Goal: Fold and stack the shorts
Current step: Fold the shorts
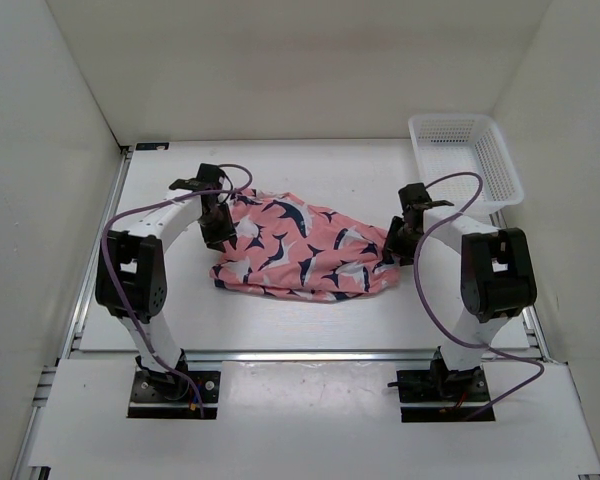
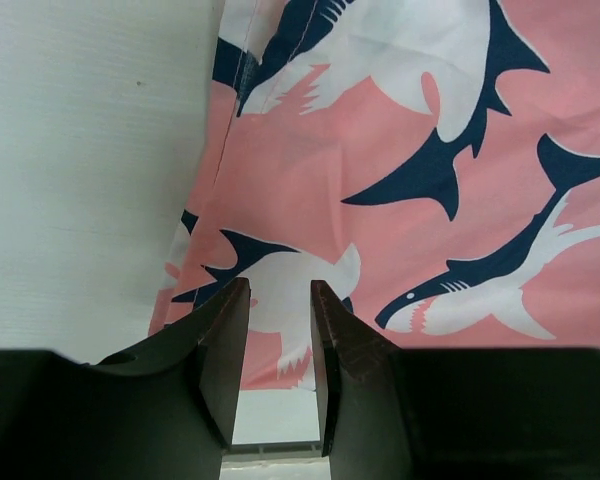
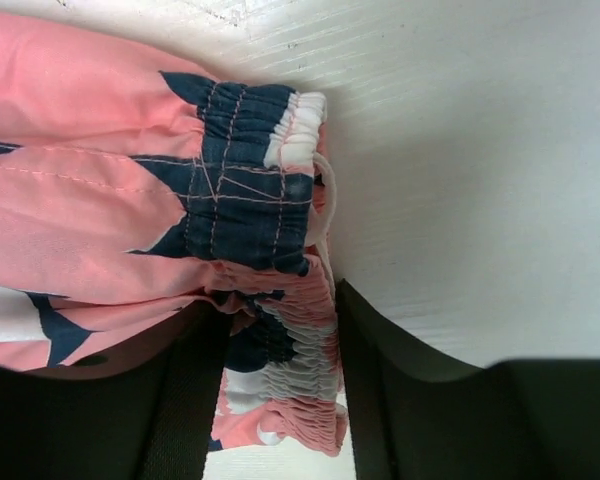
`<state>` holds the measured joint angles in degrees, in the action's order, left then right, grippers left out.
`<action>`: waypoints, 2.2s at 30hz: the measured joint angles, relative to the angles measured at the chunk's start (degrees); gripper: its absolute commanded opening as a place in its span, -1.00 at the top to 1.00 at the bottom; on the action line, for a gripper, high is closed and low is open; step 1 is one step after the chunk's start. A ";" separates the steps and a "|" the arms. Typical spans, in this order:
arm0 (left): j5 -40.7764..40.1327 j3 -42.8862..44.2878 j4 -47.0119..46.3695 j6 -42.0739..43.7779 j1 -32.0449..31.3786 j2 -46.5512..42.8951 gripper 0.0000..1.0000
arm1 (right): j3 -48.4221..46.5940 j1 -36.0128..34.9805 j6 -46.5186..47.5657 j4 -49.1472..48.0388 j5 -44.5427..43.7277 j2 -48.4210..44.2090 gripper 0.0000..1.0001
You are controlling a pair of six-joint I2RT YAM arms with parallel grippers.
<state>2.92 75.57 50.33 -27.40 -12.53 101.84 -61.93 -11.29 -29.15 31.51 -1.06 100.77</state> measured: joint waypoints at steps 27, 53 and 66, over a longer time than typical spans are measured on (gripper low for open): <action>1.86 2.58 -3.17 2.75 9.64 11.10 0.01 | 0.48 0.39 -3.43 -4.52 7.69 1.62 1.00; 6.23 -1.29 -7.10 -4.50 -8.81 9.33 0.79 | -24.44 -0.79 5.20 13.44 -3.52 -6.54 1.00; 7.34 -1.25 -6.88 -5.38 -5.84 0.46 0.13 | -31.93 -3.76 8.61 19.15 -4.00 -4.26 1.00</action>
<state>10.26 74.32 43.44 -32.77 -18.37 102.30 -93.86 -15.05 -20.53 50.65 -5.06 96.51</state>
